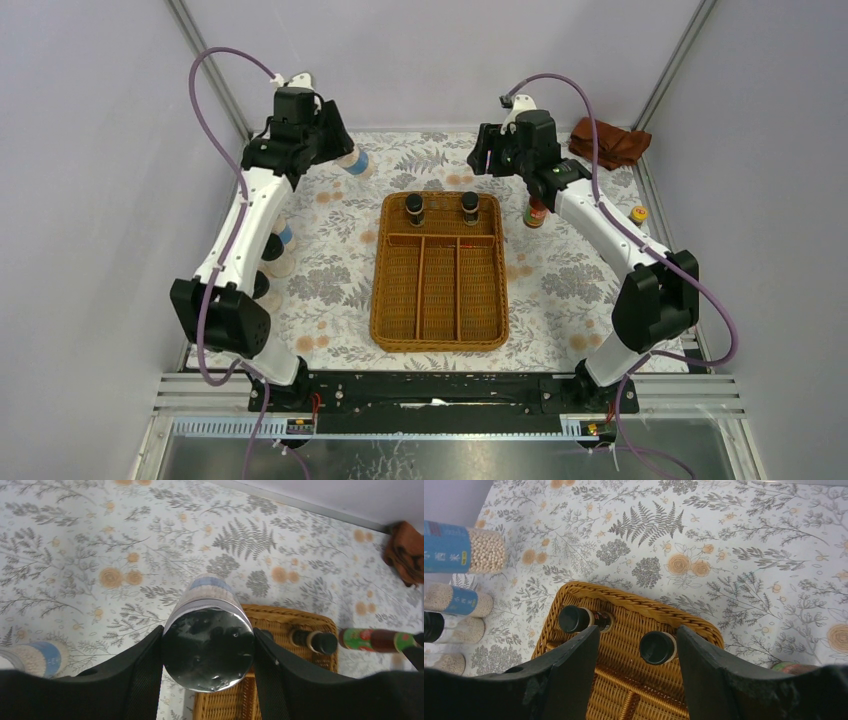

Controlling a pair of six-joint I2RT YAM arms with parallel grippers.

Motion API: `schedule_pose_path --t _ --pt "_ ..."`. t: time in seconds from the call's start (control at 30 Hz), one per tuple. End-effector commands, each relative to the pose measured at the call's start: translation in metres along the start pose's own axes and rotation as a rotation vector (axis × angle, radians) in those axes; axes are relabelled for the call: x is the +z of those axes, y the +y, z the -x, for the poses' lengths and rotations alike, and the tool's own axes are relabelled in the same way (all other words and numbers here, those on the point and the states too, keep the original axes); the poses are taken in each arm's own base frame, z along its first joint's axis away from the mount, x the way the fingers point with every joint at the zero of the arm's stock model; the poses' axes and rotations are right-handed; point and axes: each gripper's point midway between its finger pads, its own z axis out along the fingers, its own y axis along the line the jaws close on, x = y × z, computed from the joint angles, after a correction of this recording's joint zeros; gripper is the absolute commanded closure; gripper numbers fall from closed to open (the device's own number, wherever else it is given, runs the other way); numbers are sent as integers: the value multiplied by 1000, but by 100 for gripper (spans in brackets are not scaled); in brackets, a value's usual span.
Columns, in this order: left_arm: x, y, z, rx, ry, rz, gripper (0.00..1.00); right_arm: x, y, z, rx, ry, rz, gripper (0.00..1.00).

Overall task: Organize the condiment bottles
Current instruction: Place the bottle in the storage box.

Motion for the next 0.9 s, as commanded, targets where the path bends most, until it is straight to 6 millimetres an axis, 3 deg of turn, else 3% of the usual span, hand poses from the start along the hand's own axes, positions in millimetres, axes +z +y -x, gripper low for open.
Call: schedule_pose_path --t 0.0,0.43,0.7,0.87 --pt "-35 -45 25 67 -122 -133 100 -27 5 47 -14 -126 -19 35" --pt "-91 -99 -19 200 -53 -303 100 -39 -4 64 -16 -176 -91 35" --pt "-118 -132 -68 357 48 -403 100 -47 -10 69 -23 -195 -135 34" --pt "-125 -141 -99 441 127 -422 100 -52 -17 73 -26 -208 -173 34"
